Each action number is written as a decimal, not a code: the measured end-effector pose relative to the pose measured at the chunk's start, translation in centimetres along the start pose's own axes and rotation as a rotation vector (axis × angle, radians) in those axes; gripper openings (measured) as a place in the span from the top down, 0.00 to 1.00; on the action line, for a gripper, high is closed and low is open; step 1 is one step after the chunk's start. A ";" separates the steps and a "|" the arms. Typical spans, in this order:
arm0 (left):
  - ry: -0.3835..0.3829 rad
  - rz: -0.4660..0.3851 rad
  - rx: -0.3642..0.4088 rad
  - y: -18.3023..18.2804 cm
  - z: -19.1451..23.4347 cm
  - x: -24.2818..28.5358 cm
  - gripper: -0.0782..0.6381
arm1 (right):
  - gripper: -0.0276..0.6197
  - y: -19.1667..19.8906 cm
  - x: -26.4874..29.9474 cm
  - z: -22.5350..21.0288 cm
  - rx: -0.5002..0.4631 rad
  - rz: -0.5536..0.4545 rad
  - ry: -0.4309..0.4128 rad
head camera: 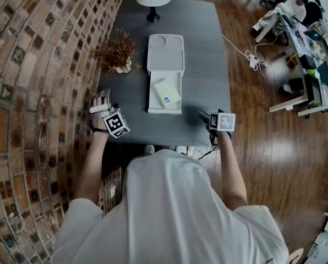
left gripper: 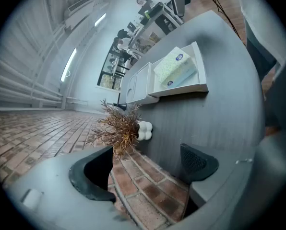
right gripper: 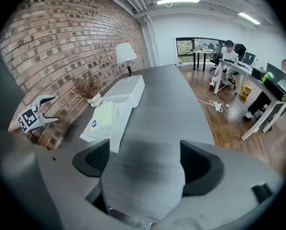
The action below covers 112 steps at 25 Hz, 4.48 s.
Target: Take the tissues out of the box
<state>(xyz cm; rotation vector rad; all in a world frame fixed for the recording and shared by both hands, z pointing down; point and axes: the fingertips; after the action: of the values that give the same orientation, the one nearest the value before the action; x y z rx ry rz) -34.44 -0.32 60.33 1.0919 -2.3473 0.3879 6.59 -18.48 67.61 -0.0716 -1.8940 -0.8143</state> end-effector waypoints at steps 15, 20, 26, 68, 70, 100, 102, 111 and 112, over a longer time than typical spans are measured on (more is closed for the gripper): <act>0.102 -0.300 0.026 -5.8 0.7 1.4 0.27 | 0.23 -1.1 -1.7 -1.9 0.006 -0.072 0.000; 0.131 -0.377 0.027 -7.7 1.3 1.5 0.27 | 0.23 -3.1 -3.1 -1.4 0.010 -0.159 -0.026; 0.168 -0.452 0.044 -10.0 1.7 2.0 0.27 | 0.23 -5.4 -4.9 -0.1 -0.026 -0.261 -0.075; 0.729 -0.811 0.428 -24.7 -4.9 3.6 0.26 | 0.24 -5.5 -14.3 3.3 -0.160 -0.640 -0.106; 0.751 -0.805 0.486 -24.9 -5.6 3.6 0.23 | 0.24 -5.5 -14.7 3.2 -0.155 -0.651 -0.100; 0.801 -0.668 1.023 -25.1 -11.8 5.5 0.11 | 0.23 -5.6 -19.9 2.9 -0.173 -0.862 0.053; 0.801 -0.657 1.040 -25.2 -12.1 5.6 0.11 | 0.23 -5.7 -20.1 3.0 -0.180 -0.879 0.056; 0.817 -0.617 1.106 -25.0 -13.3 6.2 0.19 | 0.23 -5.7 -21.3 2.2 -0.116 -0.931 0.073; 0.812 -0.614 1.105 -25.0 -13.3 6.3 0.20 | 0.23 -5.8 -21.4 2.1 -0.112 -0.938 0.076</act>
<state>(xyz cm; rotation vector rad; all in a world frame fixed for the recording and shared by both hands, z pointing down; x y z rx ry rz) -14.07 -14.05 75.80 1.5909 -0.9164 1.5974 12.71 -15.28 46.39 0.8208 -1.7703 -1.5077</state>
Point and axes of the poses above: the fingertips, and each gripper's own axes: x forward along the fingers, z to its left, y out of its underside, and after that the axes turned 5 degrees about x, right-handed
